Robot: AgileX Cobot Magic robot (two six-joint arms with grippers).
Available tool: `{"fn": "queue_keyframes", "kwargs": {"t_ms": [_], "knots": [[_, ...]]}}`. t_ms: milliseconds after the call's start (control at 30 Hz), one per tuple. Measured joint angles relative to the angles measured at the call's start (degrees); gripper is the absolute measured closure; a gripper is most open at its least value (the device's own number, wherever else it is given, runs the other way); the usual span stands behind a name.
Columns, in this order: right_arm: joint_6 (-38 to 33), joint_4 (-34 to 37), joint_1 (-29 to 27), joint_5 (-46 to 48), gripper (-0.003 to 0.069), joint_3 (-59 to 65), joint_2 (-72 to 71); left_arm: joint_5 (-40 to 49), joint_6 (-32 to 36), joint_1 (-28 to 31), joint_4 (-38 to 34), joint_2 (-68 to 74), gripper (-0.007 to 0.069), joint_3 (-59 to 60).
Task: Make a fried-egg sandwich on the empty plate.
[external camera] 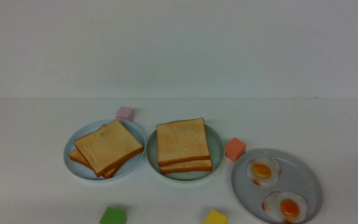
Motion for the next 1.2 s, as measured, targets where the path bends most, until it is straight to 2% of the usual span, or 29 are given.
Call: {"fn": "queue_keyframes", "kwargs": {"t_ms": [333,500,633,700,833,933,1067,1200], "knots": [[0.00,-0.44,0.00,0.00,0.0628,0.00,0.00,0.00,0.00,0.00,0.00,0.00,0.0585,0.00],[0.00,-5.41,-0.42,-0.62,0.0623,0.45,0.00,0.00,0.00,0.00,0.00,0.00,0.0585,0.00],[0.00,-7.10,-5.95,-1.84,0.0618,2.31,0.00,0.00,0.00,0.00,0.00,0.00,0.0582,0.00],[0.00,-6.88,-10.97,-2.58,0.0616,4.22,0.00,0.00,0.00,0.00,0.00,0.00,0.0578,0.00],[-0.14,-1.81,-20.97,-6.91,0.0615,8.91,0.00,0.00,0.00,0.00,0.00,0.00,0.0573,0.00],[-4.24,4.93,-25.93,-10.35,0.0613,12.58,0.00,0.00,0.00,0.00,0.00,0.00,0.0568,0.00],[-14.42,13.37,-28.05,-10.43,0.0609,17.87,-0.29,0.00,0.00,0.00,0.00,0.00,0.0565,0.00],[-18.25,16.94,-28.74,-7.91,0.0601,23.12,-1.20,0.00,0.00,0.00,0.00,-0.02,0.0566,0.00]]}}
